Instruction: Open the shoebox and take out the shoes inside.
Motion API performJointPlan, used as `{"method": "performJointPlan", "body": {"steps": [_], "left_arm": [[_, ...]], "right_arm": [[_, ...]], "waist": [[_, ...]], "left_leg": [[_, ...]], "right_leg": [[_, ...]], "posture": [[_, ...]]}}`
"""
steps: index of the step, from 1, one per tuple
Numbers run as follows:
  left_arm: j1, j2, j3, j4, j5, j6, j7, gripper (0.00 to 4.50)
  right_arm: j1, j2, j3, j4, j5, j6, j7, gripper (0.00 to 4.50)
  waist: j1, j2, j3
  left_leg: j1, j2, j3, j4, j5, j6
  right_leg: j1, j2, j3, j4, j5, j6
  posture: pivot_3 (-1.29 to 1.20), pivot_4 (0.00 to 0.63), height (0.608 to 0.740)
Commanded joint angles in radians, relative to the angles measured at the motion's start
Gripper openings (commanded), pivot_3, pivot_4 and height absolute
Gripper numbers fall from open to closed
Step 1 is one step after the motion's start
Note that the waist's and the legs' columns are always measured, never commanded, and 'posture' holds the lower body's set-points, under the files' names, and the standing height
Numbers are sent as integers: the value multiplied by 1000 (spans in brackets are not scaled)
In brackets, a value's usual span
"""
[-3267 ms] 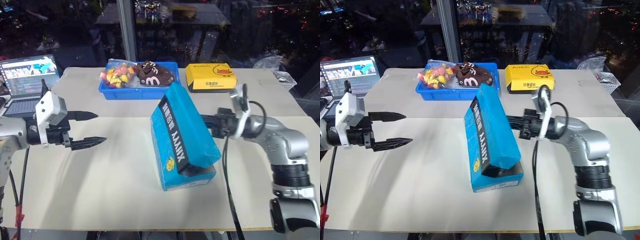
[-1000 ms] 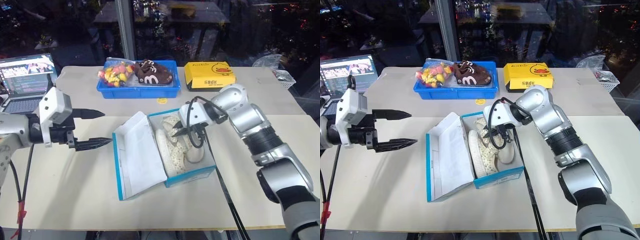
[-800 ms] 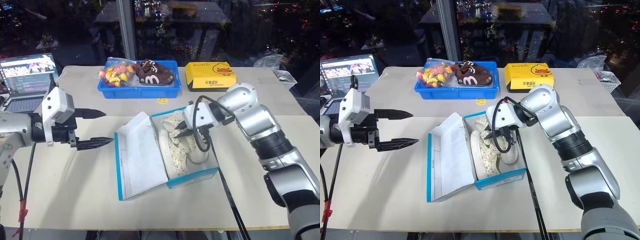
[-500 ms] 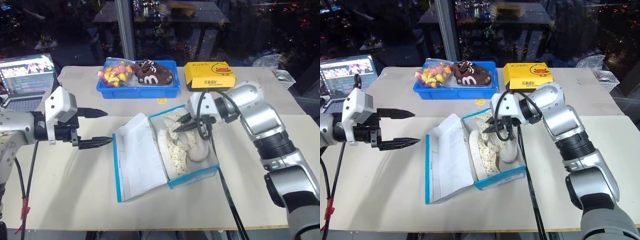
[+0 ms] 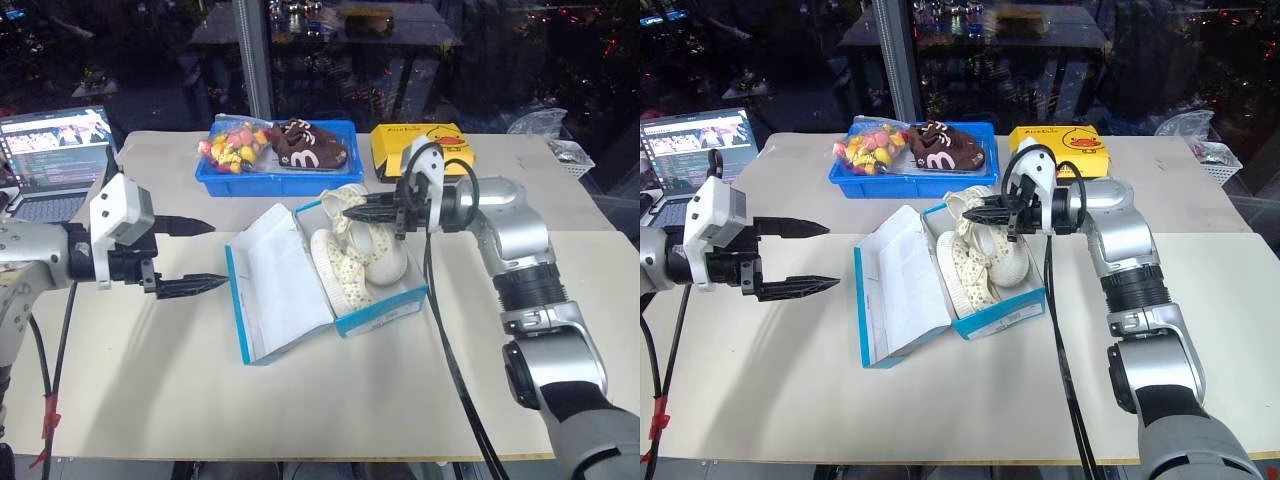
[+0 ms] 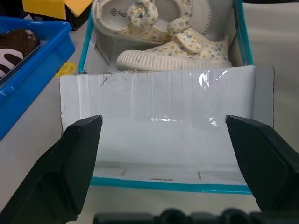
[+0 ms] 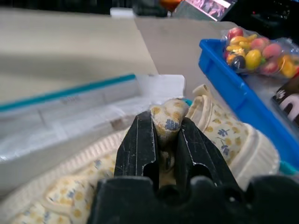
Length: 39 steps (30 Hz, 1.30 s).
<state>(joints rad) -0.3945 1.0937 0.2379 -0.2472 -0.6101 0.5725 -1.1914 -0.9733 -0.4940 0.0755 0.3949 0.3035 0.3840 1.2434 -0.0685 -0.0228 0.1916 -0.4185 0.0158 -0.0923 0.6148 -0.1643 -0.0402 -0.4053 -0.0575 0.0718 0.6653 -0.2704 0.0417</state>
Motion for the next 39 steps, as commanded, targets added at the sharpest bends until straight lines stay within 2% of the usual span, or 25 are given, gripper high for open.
{"method": "performJointPlan", "body": {"steps": [1,4,7,10,23,26,30,36,39], "left_arm": [[-21,20,12,-2,13,-23,-10,4500],[-25,21,12,3,17,-24,-15,4500],[-24,22,14,5,21,-24,-19,4500],[-22,23,15,6,25,-25,-22,4500],[-28,21,11,10,31,-24,-27,4500],[-34,19,5,14,34,-26,-28,4500],[-42,15,-3,18,40,-28,-30,4500],[-38,17,0,15,39,-27,-30,4500],[-37,18,2,14,38,-26,-30,4500]], "right_arm": [[68,-63,84,-24,-117,-157,26,89],[97,-79,125,-31,-170,-230,25,89],[31,9,-31,-74,59,5,-21,89],[20,-2,-42,-69,41,-33,-20,89],[-70,22,-232,-76,268,165,-125,89],[-38,12,-209,-67,247,145,-111,89],[-68,30,-275,-31,323,204,-152,89],[-111,43,-343,88,350,198,-221,89],[-95,32,-294,144,251,91,-218,89]], "waist": [[0,0,0],[1,0,0],[-9,0,0],[-10,0,0],[0,0,0],[-2,0,0],[-1,0,0],[-1,0,0],[-2,0,0]], "left_leg": [[0,0,0,0,0,0],[0,0,0,0,0,0],[1,0,0,0,0,0],[1,1,0,0,0,0],[0,0,0,0,0,0],[0,0,0,0,0,0],[0,0,0,0,0,0],[0,0,0,0,0,0],[0,0,0,0,0,0]], "right_leg": [[0,0,0,0,0,0],[0,0,0,0,0,0],[1,0,0,0,0,0],[0,1,0,2,1,-1],[0,0,0,0,0,-1],[0,0,0,0,0,-1],[0,0,0,0,0,-1],[0,0,0,0,0,-1],[0,0,0,0,0,-1]], "posture": [[0,150,740],[0,150,740],[0,150,740],[0,150,740],[0,150,740],[0,150,740],[0,150,740],[0,150,740],[0,150,740]]}}
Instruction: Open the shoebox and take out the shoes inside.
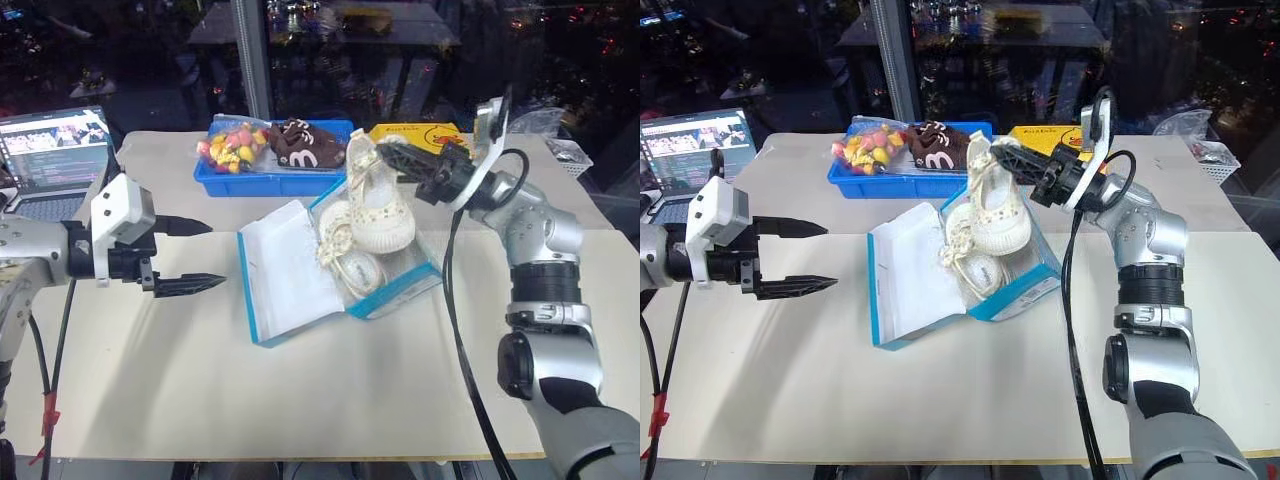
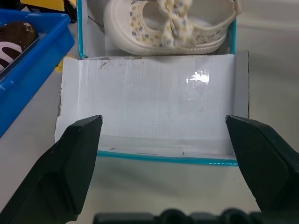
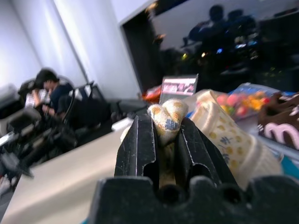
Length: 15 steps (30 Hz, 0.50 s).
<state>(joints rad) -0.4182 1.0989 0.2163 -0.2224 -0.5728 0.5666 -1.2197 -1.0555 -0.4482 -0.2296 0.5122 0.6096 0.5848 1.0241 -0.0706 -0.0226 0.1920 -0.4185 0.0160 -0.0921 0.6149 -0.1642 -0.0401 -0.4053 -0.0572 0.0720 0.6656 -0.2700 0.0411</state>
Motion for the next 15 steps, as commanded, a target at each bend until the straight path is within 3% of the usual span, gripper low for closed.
{"method": "performJointPlan", "body": {"steps": [1,7,15], "left_arm": [[-12,13,25,-12,1,-20,-2,4500],[-7,20,31,-12,0,-18,-6,4500],[-17,18,24,-8,3,-19,-10,4500]], "right_arm": [[-6,-14,21,39,-73,-132,4,89],[-18,13,-32,36,-15,-108,1,89],[-108,3,-202,67,139,-43,-96,89]], "waist": [[0,0,0],[-5,0,0],[1,1,1]], "left_leg": [[0,0,0,0,0,0],[0,0,0,0,0,0],[0,0,0,0,0,0]], "right_leg": [[0,0,0,0,0,0],[0,0,0,0,0,0],[-1,0,0,0,0,0]], "posture": [[0,150,740],[0,150,740],[0,150,740]]}}
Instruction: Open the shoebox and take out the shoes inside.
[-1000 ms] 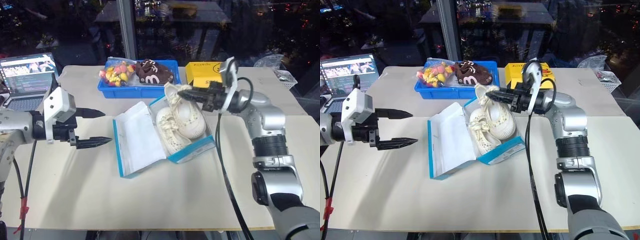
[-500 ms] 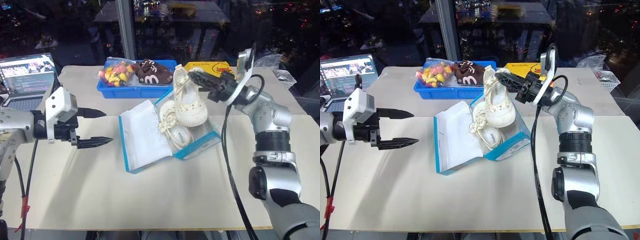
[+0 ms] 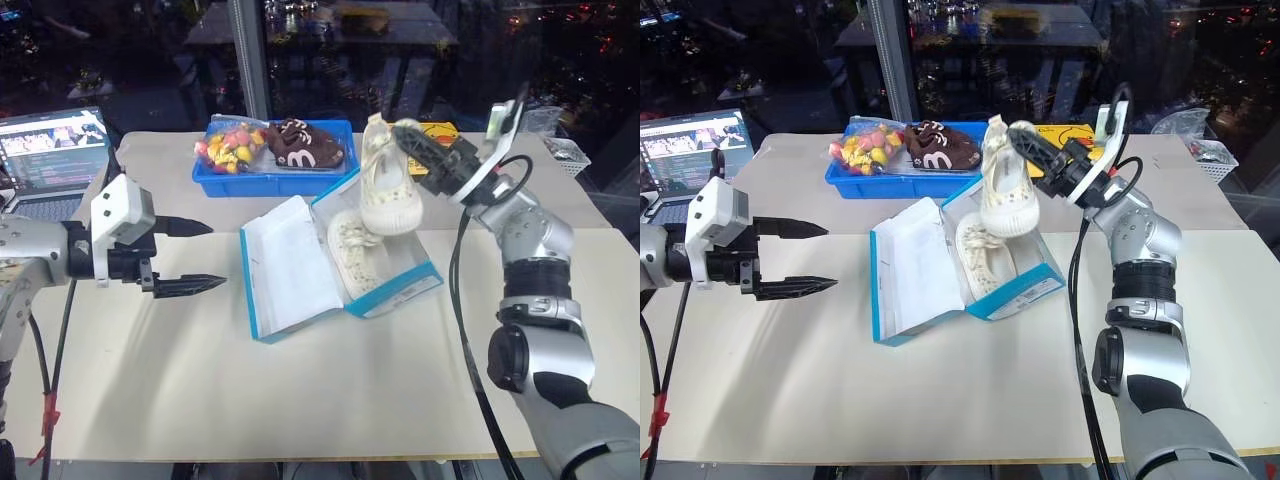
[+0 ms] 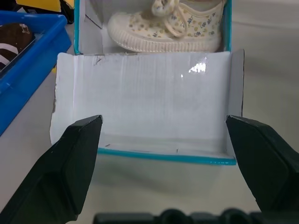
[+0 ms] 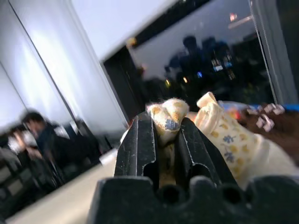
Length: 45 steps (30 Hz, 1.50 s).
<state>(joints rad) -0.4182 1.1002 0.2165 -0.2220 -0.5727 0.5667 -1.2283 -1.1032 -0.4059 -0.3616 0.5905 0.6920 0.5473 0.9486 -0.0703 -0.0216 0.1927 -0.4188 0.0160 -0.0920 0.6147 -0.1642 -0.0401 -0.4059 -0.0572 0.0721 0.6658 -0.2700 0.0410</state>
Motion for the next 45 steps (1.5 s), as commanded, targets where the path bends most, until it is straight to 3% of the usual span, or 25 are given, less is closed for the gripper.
{"method": "performJointPlan", "body": {"steps": [1,12,17,20,26,28,34,35,38,42,45], "left_arm": [[-19,16,22,-7,2,-19,-1,4500],[-27,7,11,-9,1,-16,2,4500],[-38,-12,-9,-4,2,-21,3,4500],[-55,-33,-31,7,7,-30,4,4500],[-89,-66,-66,22,2,-17,-10,4500],[-103,-71,-77,29,-2,-8,-18,4500],[-110,-73,-79,37,2,-6,-26,4500],[-108,-72,-77,38,3,-7,-28,4500],[-101,-73,-76,41,8,-12,-31,4500],[-108,-75,-78,43,12,-12,-32,4500],[-109,-74,-77,44,15,-13,-33,4500]], "right_arm": [[-65,-49,-77,-1,54,-10,-25,89],[-71,-203,-83,88,-62,-178,-76,89],[71,-382,42,112,-359,-337,-251,89],[143,-415,-15,191,-353,-296,-335,89],[269,-443,-45,364,-404,-438,-439,89],[290,-453,-64,445,-410,-487,-489,1069],[324,-516,-79,527,-424,-570,-505,3092],[321,-526,-83,530,-423,-577,-506,3227],[297,-537,-81,499,-427,-603,-511,4367],[229,-485,-23,307,-406,-518,-447,4438],[240,-423,115,-13,-333,-299,-230,4438]], "waist": [[2,0,0],[-1,1,0],[12,1,1],[13,1,0],[-10,2,1],[-16,3,2],[-22,3,2],[-27,3,2],[-33,3,2],[-46,3,2],[-58,3,2]], "left_leg": [[0,0,0,0,0,0],[0,0,0,-1,0,0],[-1,-1,0,-1,0,0],[-1,-2,1,0,0,0],[0,-1,3,0,0,1],[1,-2,5,0,1,1],[4,-2,6,0,0,1],[4,-2,7,0,0,1],[6,-2,10,-1,0,1],[8,-2,12,-1,0,1],[10,-1,14,-2,0,1]], "right_leg": [[0,0,0,0,0,0],[0,0,0,-1,0,0],[0,-1,0,-2,-1,1],[1,-2,0,-2,-1,1],[0,-1,2,-1,0,0],[1,-1,4,-1,0,0],[4,-1,6,-1,0,2],[4,-1,7,-1,0,2],[4,-1,11,-1,0,2],[4,0,14,-1,-1,4],[4,1,18,0,-2,8]], "posture": [[0,150,740],[0,150,740],[0,150,740],[0,150,740],[0,150,740],[0,150,740],[0,150,740],[0,150,740],[0,150,740],[0,150,740],[0,150,740]]}}
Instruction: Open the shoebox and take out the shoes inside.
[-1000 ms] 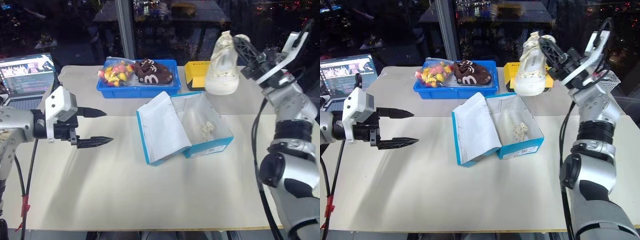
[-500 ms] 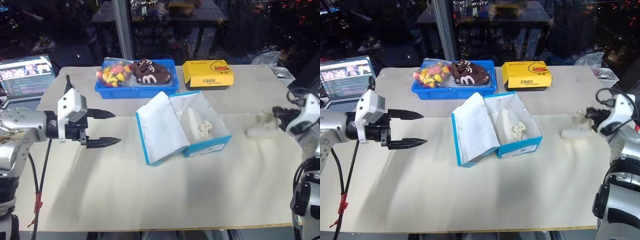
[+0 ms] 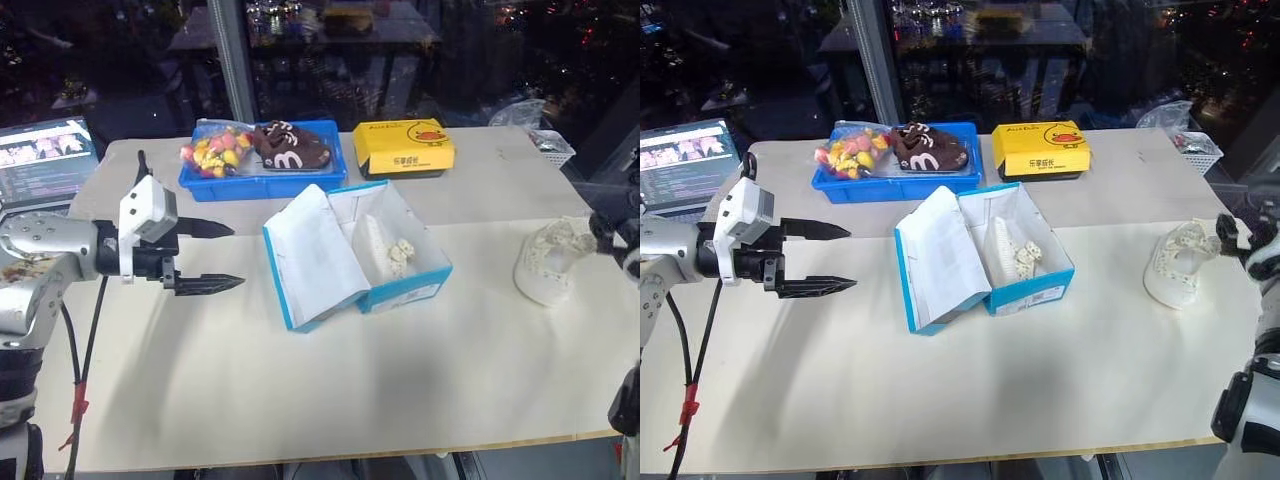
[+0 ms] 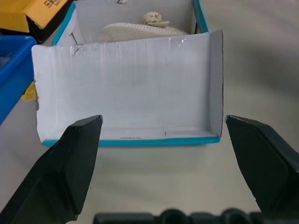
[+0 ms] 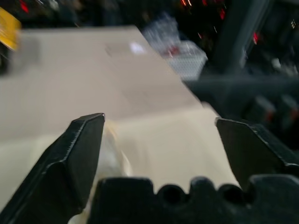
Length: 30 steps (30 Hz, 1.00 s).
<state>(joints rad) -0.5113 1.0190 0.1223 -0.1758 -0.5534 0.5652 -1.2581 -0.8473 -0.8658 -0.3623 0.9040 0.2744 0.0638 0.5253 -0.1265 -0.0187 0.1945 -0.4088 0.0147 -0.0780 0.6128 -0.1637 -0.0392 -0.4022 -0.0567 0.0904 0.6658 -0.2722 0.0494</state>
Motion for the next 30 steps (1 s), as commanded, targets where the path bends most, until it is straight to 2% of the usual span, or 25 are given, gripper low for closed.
{"method": "performJointPlan", "body": {"steps": [1,4,8,13,18,21,23,30], "left_arm": [[-17,7,16,-1,-4,-11,-3,4500],[-17,6,14,-2,-2,-10,0,4500],[-7,4,18,-11,-2,-10,7,4500],[16,6,30,-21,1,-14,16,4500],[62,-6,43,-53,2,-21,48,4500],[104,-15,63,-86,-9,-14,75,4500],[137,-17,79,-106,-11,-14,90,4500],[219,-31,107,-157,-11,-16,131,4500]], "right_arm": [[2,48,167,-434,108,256,254,4438],[44,64,282,-666,165,428,374,4438],[15,121,393,-774,177,556,428,4438],[-80,194,480,-745,155,640,463,4438],[-155,229,576,-623,43,643,463,4438],[-199,242,570,-562,13,651,445,4438],[-244,269,539,-523,-2,683,383,4438],[-449,368,431,-497,44,1138,188,4438]], "waist": [[-2,0,0],[9,0,0],[41,0,0],[61,0,0],[60,-1,0],[60,-1,0],[58,-1,0],[51,-1,0]], "left_leg": [[1,1,0,0,0,0],[0,2,-1,-1,0,0],[-5,1,-1,3,0,0],[-7,0,-1,4,0,0],[-7,0,-1,4,0,0],[-7,0,-1,4,0,0],[-7,0,-1,4,0,0],[-7,1,-1,2,0,0]], "right_leg": [[0,1,1,0,0,0],[0,2,-1,1,0,0],[-3,0,-2,1,2,-2],[-3,-1,-2,-1,2,-1],[-4,-1,-3,-1,3,-3],[-4,-1,-3,-1,3,-3],[-4,-1,-3,-1,3,-3],[-6,0,-3,1,4,-4]], "posture": [[0,150,740],[0,150,740],[0,150,740],[0,150,740],[0,150,740],[0,150,740],[0,150,740],[0,150,740]]}}
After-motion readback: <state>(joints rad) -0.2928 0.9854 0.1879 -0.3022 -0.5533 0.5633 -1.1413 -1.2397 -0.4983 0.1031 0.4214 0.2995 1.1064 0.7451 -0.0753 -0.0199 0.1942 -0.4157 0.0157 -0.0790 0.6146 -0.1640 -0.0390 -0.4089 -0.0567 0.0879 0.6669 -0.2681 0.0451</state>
